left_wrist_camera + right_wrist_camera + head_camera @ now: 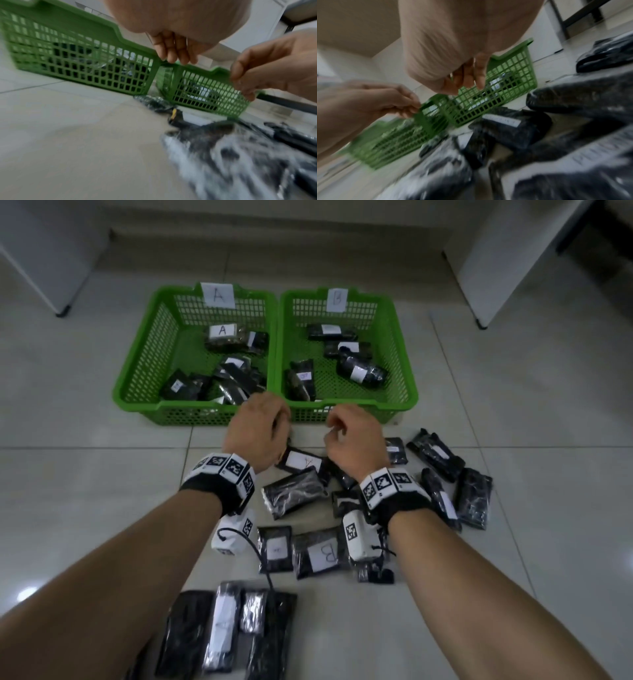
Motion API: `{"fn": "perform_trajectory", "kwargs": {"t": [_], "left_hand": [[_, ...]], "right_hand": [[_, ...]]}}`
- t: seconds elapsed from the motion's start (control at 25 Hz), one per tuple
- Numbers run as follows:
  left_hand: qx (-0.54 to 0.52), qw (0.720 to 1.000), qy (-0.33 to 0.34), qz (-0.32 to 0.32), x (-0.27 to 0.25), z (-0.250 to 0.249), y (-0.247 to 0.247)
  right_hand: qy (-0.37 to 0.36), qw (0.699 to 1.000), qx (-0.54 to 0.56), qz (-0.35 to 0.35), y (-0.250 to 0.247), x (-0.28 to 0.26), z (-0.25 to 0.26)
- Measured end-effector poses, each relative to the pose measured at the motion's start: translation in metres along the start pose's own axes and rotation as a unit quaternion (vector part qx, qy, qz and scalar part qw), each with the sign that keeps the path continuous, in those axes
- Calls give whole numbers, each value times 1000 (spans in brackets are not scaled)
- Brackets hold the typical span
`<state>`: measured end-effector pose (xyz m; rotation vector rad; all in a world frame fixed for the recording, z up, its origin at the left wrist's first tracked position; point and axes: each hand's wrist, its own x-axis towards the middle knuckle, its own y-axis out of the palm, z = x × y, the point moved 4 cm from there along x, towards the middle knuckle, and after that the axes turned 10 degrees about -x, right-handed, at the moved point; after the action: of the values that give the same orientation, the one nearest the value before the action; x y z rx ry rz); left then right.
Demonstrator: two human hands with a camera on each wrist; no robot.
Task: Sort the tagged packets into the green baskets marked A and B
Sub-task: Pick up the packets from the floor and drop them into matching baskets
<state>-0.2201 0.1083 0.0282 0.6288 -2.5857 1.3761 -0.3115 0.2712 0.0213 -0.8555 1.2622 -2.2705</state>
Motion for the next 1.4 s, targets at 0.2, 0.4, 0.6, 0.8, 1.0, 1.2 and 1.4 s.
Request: {"fn": "perform_trajectory", "kwargs": {"t": [0.2, 0.4, 0.6, 0.8, 1.0, 1.2, 1.4], "left_hand": [[57, 987, -68, 132, -39, 36, 29], [89, 975, -131, 158, -53, 50, 26], [109, 972, -150, 142, -63, 54, 15], [126, 971, -133, 153, -64, 44, 8], [-73, 971, -223, -37, -63, 49, -10], [-264, 924, -232, -150, -55, 56, -27], [-278, 913, -203, -218, -39, 65, -76]], "right_hand": [[15, 962, -99, 253, 43, -27, 10], [64, 942, -117, 307, 45, -29, 3], [175, 953, 51, 242, 34, -29, -4], [286, 895, 306, 150, 10, -16, -6], [309, 807, 483, 142, -7, 0, 5], [283, 791, 527, 131, -12, 19, 26], [255, 867, 417, 98, 4, 31, 59]]}}
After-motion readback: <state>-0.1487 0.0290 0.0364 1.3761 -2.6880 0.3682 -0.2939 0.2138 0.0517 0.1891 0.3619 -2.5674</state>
